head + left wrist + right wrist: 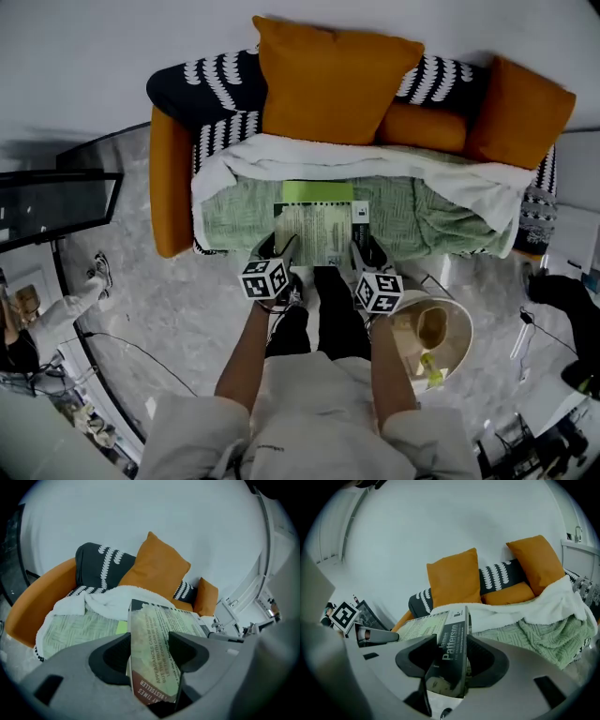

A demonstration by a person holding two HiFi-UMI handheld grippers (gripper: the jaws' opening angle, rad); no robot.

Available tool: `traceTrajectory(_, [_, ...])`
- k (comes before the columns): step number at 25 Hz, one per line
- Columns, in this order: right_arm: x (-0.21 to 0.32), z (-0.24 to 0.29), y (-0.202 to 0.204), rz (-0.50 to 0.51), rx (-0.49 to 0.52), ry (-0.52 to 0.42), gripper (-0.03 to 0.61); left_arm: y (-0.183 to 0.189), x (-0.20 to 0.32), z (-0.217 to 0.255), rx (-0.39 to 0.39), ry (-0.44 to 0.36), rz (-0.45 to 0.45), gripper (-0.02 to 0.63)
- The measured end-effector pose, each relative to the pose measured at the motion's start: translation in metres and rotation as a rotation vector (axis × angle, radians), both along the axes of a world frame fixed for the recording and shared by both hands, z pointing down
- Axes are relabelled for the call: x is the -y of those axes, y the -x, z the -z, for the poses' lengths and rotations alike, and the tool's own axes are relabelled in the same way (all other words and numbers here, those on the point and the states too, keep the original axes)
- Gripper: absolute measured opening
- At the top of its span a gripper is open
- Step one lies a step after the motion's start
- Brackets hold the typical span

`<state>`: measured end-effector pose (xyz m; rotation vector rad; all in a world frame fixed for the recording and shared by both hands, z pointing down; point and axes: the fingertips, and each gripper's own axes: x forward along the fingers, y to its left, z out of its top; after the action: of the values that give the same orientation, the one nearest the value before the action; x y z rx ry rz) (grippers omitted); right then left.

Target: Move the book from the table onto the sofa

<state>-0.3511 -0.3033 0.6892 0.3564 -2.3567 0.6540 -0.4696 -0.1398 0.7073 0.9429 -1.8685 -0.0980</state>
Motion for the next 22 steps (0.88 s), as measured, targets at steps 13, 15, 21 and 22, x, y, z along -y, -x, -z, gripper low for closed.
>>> traceTrajectory(13, [0.009,-0.123,0.022,-0.010,-0.016,0.037,0.196,0.024,0.011,-0.117,-0.021,0.062,-0.029,0.259])
traceTrajectory(15, [0.006,-0.139,0.030,-0.010,-0.013,0.049,0.196,0.031,0.007,-0.130,-0.020,0.080,-0.034,0.261])
traceTrajectory(21, [0.005,-0.170,0.037,-0.020,-0.035,0.073,0.196,0.043,0.010,-0.160,-0.040,0.105,-0.075,0.259])
traceTrajectory(22, [0.007,-0.174,0.038,-0.023,-0.040,0.071,0.196,0.044,0.012,-0.164,-0.045,0.107,-0.084,0.259])
